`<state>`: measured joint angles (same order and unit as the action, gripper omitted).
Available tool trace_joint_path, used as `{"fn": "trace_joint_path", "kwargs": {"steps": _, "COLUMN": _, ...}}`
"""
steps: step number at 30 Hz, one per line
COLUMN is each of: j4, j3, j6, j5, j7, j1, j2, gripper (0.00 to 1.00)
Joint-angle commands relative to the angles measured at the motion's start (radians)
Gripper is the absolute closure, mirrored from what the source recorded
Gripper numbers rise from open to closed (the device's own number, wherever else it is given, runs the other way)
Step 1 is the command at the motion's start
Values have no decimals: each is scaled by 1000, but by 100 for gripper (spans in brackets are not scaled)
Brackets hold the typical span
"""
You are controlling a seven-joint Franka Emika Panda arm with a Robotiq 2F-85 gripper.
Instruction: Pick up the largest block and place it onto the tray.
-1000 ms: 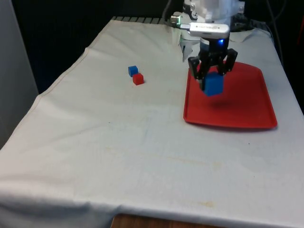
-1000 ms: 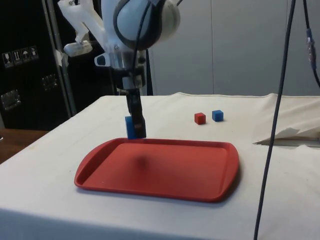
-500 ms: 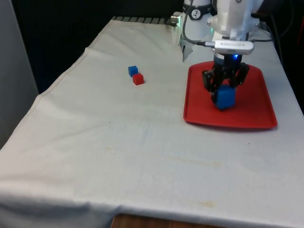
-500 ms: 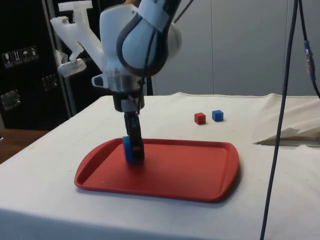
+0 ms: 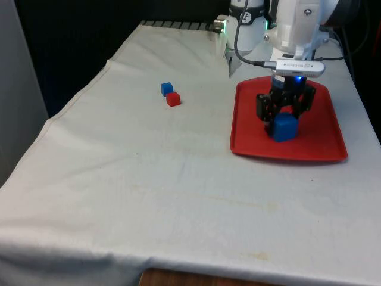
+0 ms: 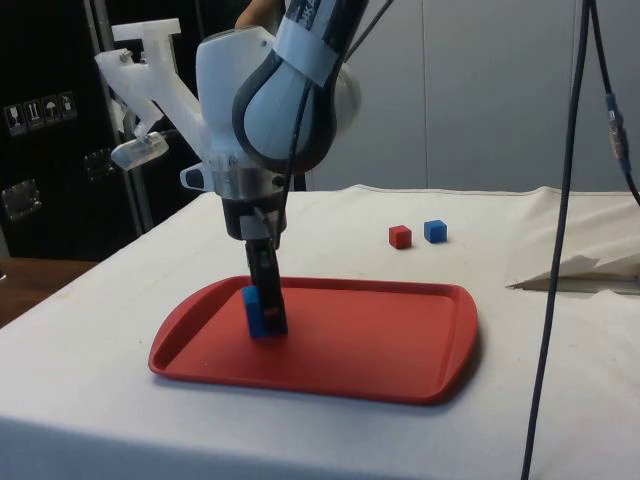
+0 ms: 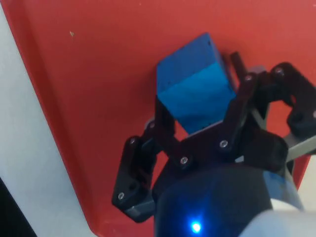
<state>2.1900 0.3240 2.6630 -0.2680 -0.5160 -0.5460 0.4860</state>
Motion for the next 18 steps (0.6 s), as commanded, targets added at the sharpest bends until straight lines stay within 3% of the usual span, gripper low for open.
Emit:
{"fn": "trace_joint_path", "kwargs": {"steps": 1, "j4": -6, "j3": -21, "j6": 28, "j5": -24, "j7": -11, "j1": 12, "j2": 19, "gripper": 50}}
{"fn": "trace_joint_path", "kwargs": {"steps": 3, "j4": -6, "j3": -23, "j6": 29, "j5": -27, "j7": -13, "j1": 13, "j2": 20, "gripper": 30}}
{"fn": "trace_joint_path", "kwargs": {"steps": 4, "j4": 0, "j3": 0, "j6": 0, "j5": 0, "j7": 0, "j1": 0, "j2": 0, "gripper": 21}}
{"fn": "trace_joint_path", "kwargs": {"steps": 5, "j4": -7, "j3": -24, "j6": 30, "j5": -28, "j7": -14, "j1": 14, "j2": 20, "gripper": 21}}
{"fn": "trace_joint_path", "kwargs": {"steps": 7, "j4": -7, "j3": -25, "j6": 31, "j5": -29, "j7": -14, "j1": 14, "j2": 21, "gripper": 3}}
{"fn": "trace_joint_path", "kwargs": {"steps": 12, "j4": -7, "j3": -27, "j6": 33, "j5": -32, "j7": -16, "j1": 16, "j2": 21, "gripper": 0}}
{"fn": "trace_joint_path", "kwargs": {"steps": 14, "j4": -7, "j3": -18, "j6": 19, "j5": -21, "j7": -11, "j1": 11, "j2": 10, "gripper": 0}}
{"fn": "trace_joint_path", "kwargs": {"steps": 15, "j4": 0, "j3": 0, "j6": 0, "j5": 0, "j7": 0, "j1": 0, "j2": 0, "gripper": 0}}
{"fn": "trace_joint_path", "kwargs": {"steps": 16, "j4": -7, "j3": -11, "j6": 7, "j5": -13, "j7": -7, "j1": 7, "j2": 0, "gripper": 0}}
{"fn": "trace_joint_path", "kwargs": {"steps": 18, "j4": -7, "j3": 0, "j6": -11, "j5": -2, "j7": -2, "j1": 2, "j2": -14, "gripper": 0}}
